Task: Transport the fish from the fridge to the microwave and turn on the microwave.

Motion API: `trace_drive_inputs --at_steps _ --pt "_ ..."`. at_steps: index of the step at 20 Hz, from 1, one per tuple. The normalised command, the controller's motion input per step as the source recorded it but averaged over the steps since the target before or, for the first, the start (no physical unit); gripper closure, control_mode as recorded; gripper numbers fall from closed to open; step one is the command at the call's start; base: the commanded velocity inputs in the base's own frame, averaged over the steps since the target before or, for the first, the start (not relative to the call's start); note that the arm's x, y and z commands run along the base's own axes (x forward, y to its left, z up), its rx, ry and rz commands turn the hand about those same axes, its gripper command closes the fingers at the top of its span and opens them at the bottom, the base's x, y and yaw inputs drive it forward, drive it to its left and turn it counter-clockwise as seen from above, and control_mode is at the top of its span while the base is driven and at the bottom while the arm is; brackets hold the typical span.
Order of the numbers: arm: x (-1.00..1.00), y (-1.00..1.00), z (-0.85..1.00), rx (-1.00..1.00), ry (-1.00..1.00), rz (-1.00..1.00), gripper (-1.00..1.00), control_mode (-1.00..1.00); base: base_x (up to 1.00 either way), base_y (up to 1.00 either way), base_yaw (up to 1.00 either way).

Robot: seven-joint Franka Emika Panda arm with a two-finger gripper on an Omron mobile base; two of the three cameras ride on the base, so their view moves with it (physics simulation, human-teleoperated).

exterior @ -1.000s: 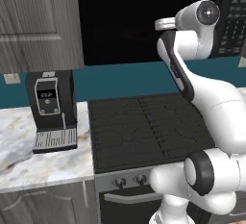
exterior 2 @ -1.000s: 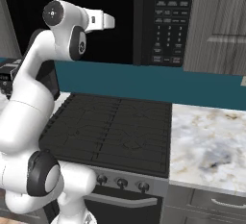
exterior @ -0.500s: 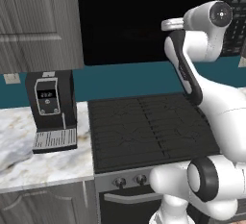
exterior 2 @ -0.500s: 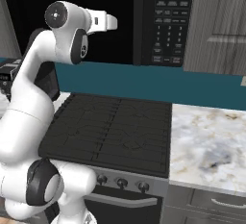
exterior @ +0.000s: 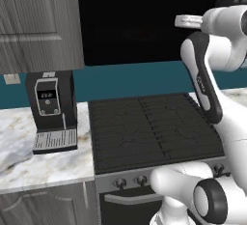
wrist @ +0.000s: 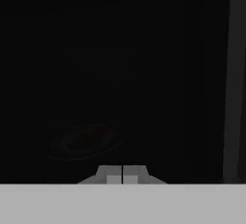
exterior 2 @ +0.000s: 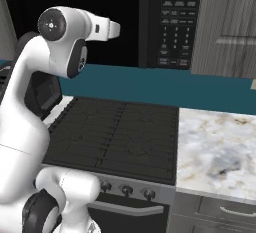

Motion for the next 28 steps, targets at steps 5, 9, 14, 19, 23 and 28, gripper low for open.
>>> trace_drive_inputs --at_steps 5,9,14,19,23,28 --pt "-0.5 -0.15 0.15 0.21 0.0 0.0 1.0 -1.0 0.0 0.0 0.0" --pt "-0.52 -0.24 0.11 0.24 0.0 0.0 1.0 -1.0 0.0 0.0 0.0" --pt "-0.47 -0.28 0.07 0.25 0.0 0.0 1.0 -1.0 0.0 0.0 0.0" --pt "-0.21 -0.33 0.06 0.33 0.0 0.0 1.0 -1.0 0.0 0.0 0.0" --pt "-0.14 -0.25 0.0 0.31 0.0 0.0 1.0 -1.0 0.0 0.0 0.0" --pt "-0.13 -0.2 0.0 0.26 0.0 0.0 1.0 -1.0 0.0 0.0 0.0"
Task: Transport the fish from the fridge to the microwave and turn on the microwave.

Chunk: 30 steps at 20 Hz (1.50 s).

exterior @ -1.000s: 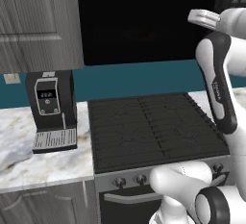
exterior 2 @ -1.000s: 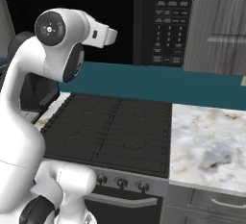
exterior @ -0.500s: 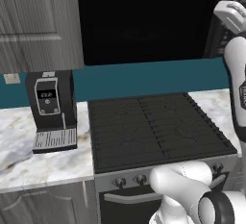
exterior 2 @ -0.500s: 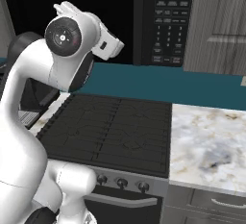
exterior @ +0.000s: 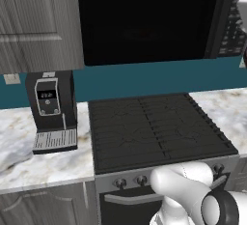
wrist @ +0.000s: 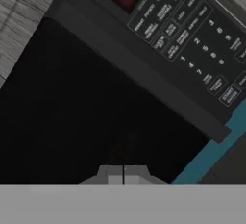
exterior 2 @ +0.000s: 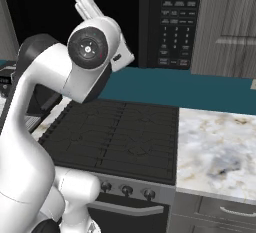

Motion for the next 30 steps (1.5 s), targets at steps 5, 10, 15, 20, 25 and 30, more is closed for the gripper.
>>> trace_drive_inputs --at_steps 5,10,15,20,25,30 --pt "-0.1 -0.23 0.0 0.23 0.0 0.0 1.0 -1.0 0.0 0.0 0.0" --pt "-0.11 -0.24 0.0 0.19 0.01 0.0 1.0 -1.0 0.0 0.0 0.0" --pt "-0.02 -0.17 -0.04 0.2 0.01 0.0 1.0 -1.0 0.0 0.0 0.0" --pt "0.0 -0.04 -0.18 0.16 0.0 0.0 1.0 -1.0 0.0 0.0 0.0" --pt "0.0 -0.08 -0.21 0.14 0.0 0.0 1.0 -1.0 0.0 0.0 0.0" --pt "0.0 -0.05 -0.2 0.04 0.0 0.0 1.0 -1.0 0.0 0.0 0.0"
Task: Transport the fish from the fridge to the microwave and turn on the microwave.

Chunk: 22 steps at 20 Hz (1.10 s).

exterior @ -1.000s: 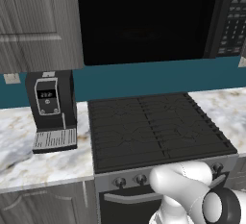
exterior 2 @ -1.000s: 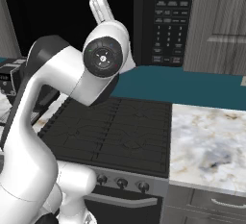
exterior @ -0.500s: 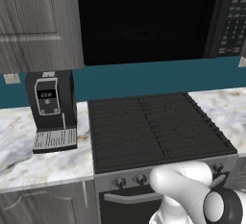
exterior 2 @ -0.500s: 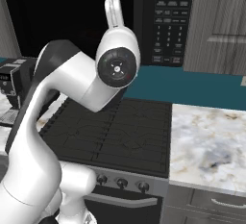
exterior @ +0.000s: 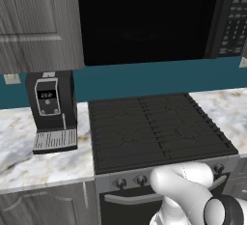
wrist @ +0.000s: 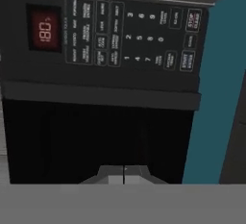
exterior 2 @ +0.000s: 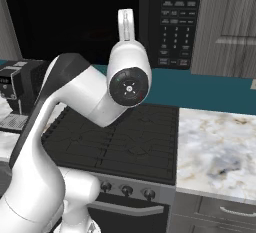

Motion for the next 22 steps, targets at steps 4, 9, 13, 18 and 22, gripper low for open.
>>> trace_drive_inputs --at_steps 4,9,13,18,22 --pt "0.0 -0.06 -0.14 0.04 0.0 0.0 1.0 -1.0 0.0 0.0 0.0" --pt "0.0 -0.14 -0.05 0.04 0.0 0.0 1.0 -1.0 0.0 0.0 0.0" --pt "0.01 -0.18 -0.06 0.04 0.0 0.0 1.0 -1.0 0.0 0.0 0.0" --pt "0.06 -0.16 -0.11 0.03 0.0 0.0 1.0 -1.0 0.0 0.0 0.0" --pt "0.12 -0.13 -0.13 0.01 0.04 0.0 1.0 -1.0 0.0 0.0 0.0"
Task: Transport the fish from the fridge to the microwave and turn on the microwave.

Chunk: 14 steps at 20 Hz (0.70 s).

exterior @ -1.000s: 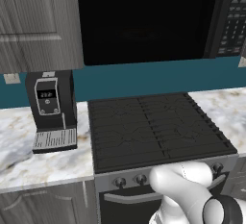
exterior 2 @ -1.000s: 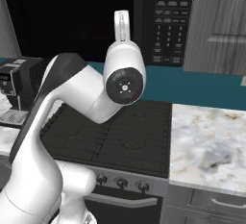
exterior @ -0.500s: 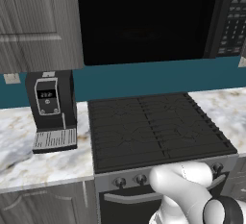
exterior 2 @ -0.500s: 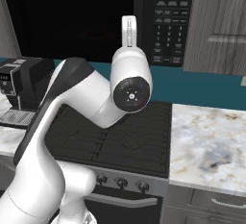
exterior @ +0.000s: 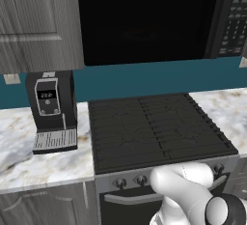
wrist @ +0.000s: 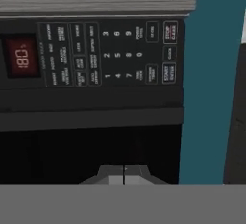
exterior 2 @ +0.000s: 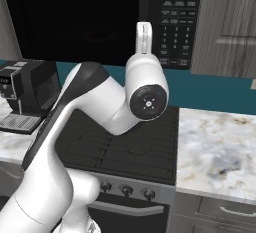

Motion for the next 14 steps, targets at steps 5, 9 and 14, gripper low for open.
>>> trace_drive_inputs --at_steps 5,9,14 --pt "0.23 -0.07 -0.15 0.0 0.09 0.0 1.0 -1.0 0.0 0.0 0.0" --pt "0.19 -0.12 -0.13 0.01 0.05 0.0 1.0 -1.0 0.0 0.0 0.0" --pt "0.24 -0.11 -0.15 0.03 0.03 0.0 1.0 -1.0 0.0 0.0 0.0"
